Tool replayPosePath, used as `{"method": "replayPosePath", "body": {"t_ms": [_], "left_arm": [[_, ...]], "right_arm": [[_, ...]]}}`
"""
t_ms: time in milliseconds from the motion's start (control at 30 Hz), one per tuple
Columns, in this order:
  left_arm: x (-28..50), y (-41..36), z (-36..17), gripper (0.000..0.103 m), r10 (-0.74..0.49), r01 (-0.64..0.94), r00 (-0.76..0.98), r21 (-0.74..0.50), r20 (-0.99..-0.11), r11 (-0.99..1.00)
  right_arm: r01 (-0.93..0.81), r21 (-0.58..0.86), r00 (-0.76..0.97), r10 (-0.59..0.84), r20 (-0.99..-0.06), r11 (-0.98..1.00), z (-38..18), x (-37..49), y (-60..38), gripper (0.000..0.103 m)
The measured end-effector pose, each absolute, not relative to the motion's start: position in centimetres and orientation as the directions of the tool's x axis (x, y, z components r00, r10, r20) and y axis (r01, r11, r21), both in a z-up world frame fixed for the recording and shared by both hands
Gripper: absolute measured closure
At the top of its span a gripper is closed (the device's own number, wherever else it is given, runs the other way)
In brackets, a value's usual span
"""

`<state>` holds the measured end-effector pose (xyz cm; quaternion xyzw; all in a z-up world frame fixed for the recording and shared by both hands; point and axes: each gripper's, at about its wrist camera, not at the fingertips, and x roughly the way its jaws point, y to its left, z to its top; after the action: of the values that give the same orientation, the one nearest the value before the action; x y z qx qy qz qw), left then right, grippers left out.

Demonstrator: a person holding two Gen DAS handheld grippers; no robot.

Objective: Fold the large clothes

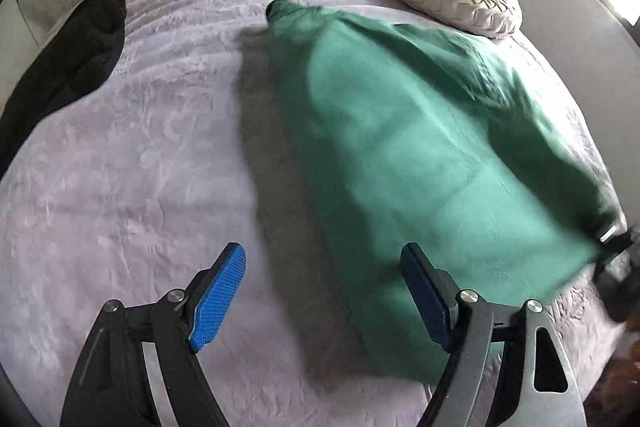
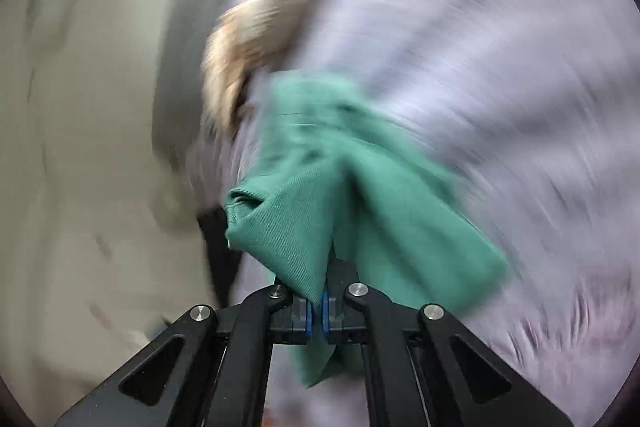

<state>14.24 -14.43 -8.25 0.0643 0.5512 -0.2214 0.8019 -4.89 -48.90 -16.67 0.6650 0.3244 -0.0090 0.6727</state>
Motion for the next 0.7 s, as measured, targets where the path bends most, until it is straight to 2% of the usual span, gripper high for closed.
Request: {"method": "replayPosePath", "body": {"t_ms": [100,200,333,367,400,433,467,533,567,633,667,700], "left_arm": [[12.3,-13.5,-7.8,0.022,-0.302,0.453,0.274,-0.155,-0.913,0.878],[9.5,-13.2,-7.6,0.022,-0.315,0.502,0.227,-0.166,-0.922,0.849],[5.4,-14.7,-9.2,0.022,-0.3,0.565,0.129,-0.178,-0.945,0.805],[4.8,-15.6,-9.9,0.022,-0.293,0.571,0.131,-0.169,-0.947,0.803],[4.8,-16.0,-10.2,0.022,-0.292,0.566,0.14,-0.165,-0.946,0.807],[5.0,-16.7,-10.8,0.022,-0.293,0.543,0.155,-0.167,-0.943,0.823],[5.4,-17.0,-11.0,0.022,-0.297,0.518,0.162,-0.175,-0.941,0.837],[6.4,-17.4,-11.4,0.022,-0.299,0.461,0.193,-0.182,-0.934,0.868],[7.1,-17.3,-11.5,0.022,-0.267,0.43,0.232,-0.147,-0.936,0.891],[7.7,-16.8,-11.6,0.022,-0.214,0.403,0.277,-0.089,-0.937,0.911],[7.9,-16.3,-11.6,0.022,-0.213,0.396,0.285,-0.087,-0.935,0.914],[8.0,-15.7,-11.5,0.021,-0.219,0.39,0.289,-0.095,-0.932,0.916]], "right_arm": [[0.536,0.843,0.756,0.468,-0.457,-0.044,-22.5,-7.9,-48.9,0.1],[0.511,0.858,0.766,0.481,-0.427,-0.052,-22.7,-8.3,-49.2,0.097],[0.503,0.863,0.735,0.504,-0.454,0.045,-21.9,-6.5,-49.4,0.091],[0.501,0.861,0.718,0.512,-0.471,0.09,-21.0,-6.4,-49.4,0.081],[0.501,0.855,0.703,0.513,-0.493,0.135,-20.4,-6.0,-49.4,0.056],[0.484,0.842,0.683,0.498,-0.534,0.238,-18.8,-5.4,-49.2,0.041],[0.484,0.842,0.683,0.498,-0.534,0.238,-18.8,-5.4,-49.2,0.031],[0.443,0.81,0.661,0.47,-0.585,0.384,-16.5,-4.0,-48.9,0.031],[0.443,0.81,0.661,0.47,-0.585,0.384,-16.5,-4.0,-48.9,0.034],[0.437,0.78,0.647,0.445,-0.619,0.448,-15.6,-3.6,-48.9,0.065],[0.424,0.774,0.643,0.445,-0.623,0.471,-15.3,-2.8,-49.0,0.097],[0.419,0.766,0.638,0.442,-0.631,0.488,-14.9,-2.0,-49.1,0.097]]}}
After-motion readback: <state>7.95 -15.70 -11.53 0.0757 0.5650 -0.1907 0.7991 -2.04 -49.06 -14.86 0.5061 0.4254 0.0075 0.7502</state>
